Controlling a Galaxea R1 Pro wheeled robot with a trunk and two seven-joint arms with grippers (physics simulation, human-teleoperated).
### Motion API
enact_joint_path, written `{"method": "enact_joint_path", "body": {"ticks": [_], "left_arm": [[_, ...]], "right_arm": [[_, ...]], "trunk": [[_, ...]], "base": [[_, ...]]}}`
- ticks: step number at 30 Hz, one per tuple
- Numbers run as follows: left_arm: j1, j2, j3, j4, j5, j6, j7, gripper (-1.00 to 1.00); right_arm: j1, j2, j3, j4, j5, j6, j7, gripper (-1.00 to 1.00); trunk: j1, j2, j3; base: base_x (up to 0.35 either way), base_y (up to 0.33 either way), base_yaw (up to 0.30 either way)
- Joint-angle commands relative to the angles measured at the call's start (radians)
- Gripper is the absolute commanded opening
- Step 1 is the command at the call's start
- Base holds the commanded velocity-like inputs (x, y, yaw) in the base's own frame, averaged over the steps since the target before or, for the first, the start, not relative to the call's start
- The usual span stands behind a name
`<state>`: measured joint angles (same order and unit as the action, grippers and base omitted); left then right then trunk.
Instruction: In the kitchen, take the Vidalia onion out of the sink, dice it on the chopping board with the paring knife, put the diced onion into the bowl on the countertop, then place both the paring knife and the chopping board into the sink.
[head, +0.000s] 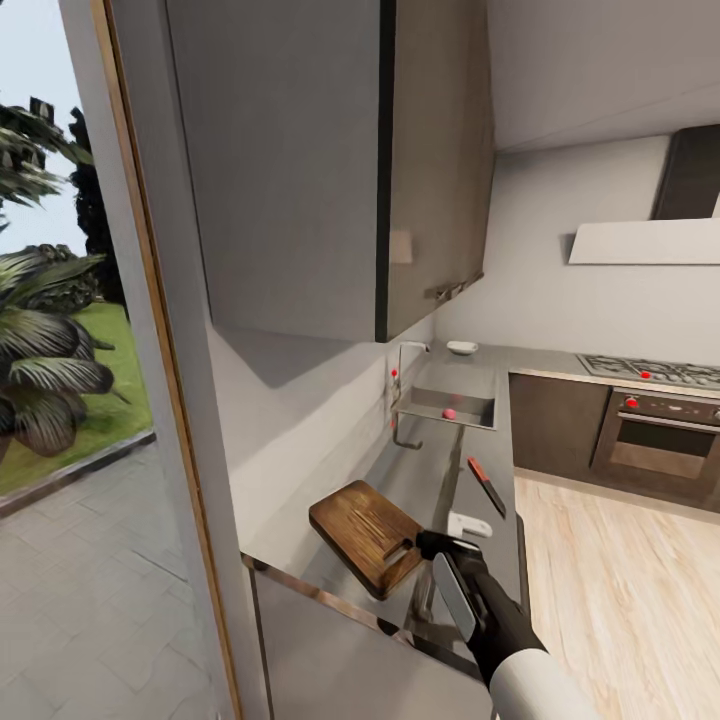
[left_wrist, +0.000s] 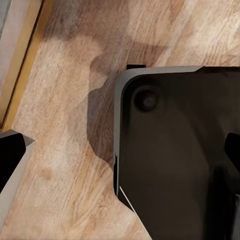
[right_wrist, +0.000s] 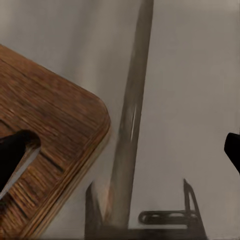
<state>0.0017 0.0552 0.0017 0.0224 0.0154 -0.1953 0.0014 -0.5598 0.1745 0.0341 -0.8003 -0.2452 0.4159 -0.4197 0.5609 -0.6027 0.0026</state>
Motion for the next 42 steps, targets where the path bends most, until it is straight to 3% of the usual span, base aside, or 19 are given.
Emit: {"method": "enact_joint_path", "body": {"ticks": [1,22,42], "left_arm": [[0.0,0.0,0.0,0.002,0.001,-0.006,0.0,1.0],[0.0,0.0,0.001,0.008,0.001,-0.006,0.0,1.0],[0.0,0.0,0.0,0.008,0.0,-0.006,0.001,1.0]], "right_arm": [[0.0,0.0,0.002,0.004,-0.011,0.001,-0.009,1.0],[0.0,0.0,0.01,0.021,-0.019,-0.001,-0.022,1.0],[0.0,0.0,0.01,0.02,-0.019,0.0,-0.022,1.0]], "trunk": [[0.0,0.0,0.0],[0.0,0.0,-0.024],[0.0,0.0,-0.026]], "base": [[0.0,0.0,0.0],[0.0,0.036,0.0],[0.007,0.007,0.0]]}}
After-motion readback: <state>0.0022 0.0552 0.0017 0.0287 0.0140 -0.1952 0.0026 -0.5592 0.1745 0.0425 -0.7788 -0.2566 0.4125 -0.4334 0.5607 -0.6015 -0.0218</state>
